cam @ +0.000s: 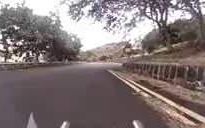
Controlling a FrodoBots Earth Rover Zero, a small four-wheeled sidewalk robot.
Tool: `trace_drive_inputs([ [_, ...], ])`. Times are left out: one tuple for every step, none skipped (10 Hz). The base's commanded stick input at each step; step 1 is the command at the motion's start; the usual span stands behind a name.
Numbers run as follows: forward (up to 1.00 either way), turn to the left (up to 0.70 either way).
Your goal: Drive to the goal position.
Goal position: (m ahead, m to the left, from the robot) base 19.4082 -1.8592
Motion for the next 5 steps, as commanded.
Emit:
trace_drive_inputs([
  [0.5,-0.3],
  [0.5,-0.5],
  [0.5,-0.5],
  [0.5,-0.5],
  [0.5,-0.07],
])
